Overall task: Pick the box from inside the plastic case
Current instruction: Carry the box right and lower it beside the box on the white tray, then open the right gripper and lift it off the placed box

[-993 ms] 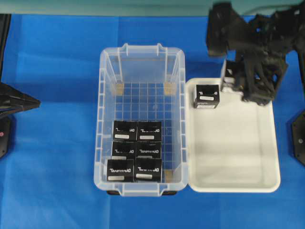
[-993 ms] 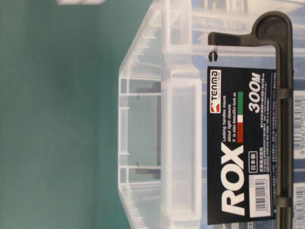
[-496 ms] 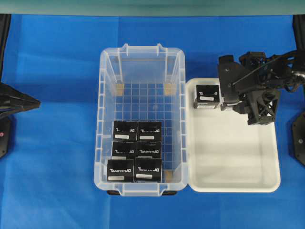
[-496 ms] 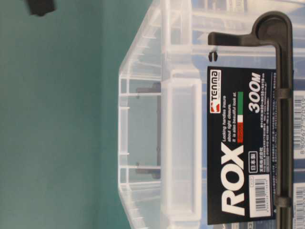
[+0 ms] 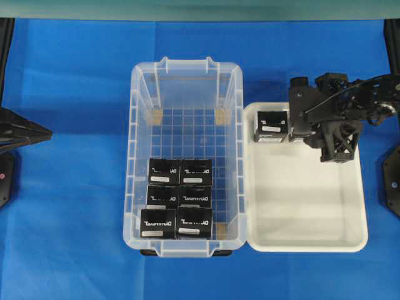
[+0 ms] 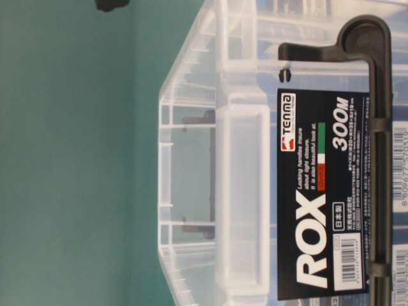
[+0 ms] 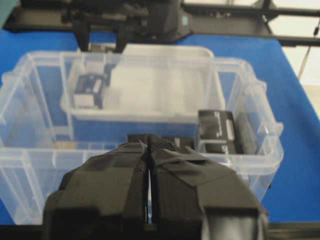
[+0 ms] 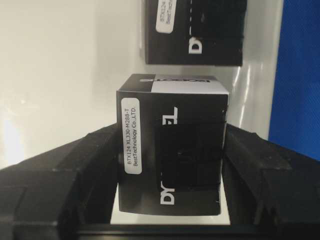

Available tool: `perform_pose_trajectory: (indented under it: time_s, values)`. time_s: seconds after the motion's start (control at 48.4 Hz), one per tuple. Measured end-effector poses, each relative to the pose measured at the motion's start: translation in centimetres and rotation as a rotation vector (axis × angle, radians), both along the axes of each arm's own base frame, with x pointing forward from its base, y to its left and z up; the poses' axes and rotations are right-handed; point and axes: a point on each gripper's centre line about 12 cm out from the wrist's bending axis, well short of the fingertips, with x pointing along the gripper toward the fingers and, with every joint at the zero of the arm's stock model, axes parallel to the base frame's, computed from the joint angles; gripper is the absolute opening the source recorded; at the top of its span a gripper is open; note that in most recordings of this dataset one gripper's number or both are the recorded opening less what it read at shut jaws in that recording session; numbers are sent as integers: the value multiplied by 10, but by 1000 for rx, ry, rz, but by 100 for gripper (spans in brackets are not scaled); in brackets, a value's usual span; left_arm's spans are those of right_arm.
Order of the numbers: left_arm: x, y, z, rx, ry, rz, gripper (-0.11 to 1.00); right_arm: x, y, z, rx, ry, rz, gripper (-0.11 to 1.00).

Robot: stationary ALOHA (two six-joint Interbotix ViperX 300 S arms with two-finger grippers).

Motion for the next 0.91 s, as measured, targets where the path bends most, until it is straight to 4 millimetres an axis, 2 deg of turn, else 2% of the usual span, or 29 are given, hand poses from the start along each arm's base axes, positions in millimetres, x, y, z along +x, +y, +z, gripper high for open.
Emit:
perform_pose_trajectory:
  time_s: [0.207,0.848,0.91]
  values:
    - [0,0,2,-1,-6,0,-2,5,-2,-11,18,33,-13,62]
    - [0,0,2,-1,-3,2,-2,12,-10,-16,33,46,-57,62]
    - [0,0,2,-1,-3,2,-2,13,-10,-16,33,46,-57,70]
